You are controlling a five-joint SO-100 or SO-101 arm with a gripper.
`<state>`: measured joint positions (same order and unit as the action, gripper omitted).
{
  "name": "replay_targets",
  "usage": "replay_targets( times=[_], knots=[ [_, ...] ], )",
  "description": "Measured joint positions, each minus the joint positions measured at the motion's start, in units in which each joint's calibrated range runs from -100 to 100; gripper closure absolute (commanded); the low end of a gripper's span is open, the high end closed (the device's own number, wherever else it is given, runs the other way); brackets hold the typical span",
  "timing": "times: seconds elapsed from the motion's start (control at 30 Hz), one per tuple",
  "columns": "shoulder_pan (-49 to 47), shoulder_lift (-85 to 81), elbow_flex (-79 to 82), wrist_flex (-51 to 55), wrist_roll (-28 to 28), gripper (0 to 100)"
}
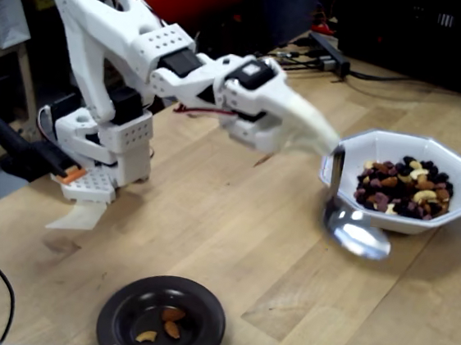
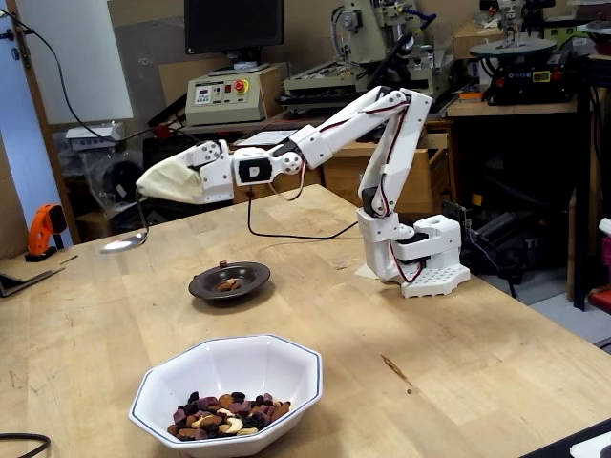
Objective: Use spoon to transfer food from the white bowl to brown plate
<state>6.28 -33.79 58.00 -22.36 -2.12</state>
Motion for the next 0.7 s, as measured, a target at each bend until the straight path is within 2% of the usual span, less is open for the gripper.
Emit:
replay_targets(
  times=[0.27,0.7],
  knots=[
    [-2.41,-11.76,11.11,1.93,-0.05,96],
    [-2.41,-35.98,14.39,24.41,-0.05,96]
  ],
)
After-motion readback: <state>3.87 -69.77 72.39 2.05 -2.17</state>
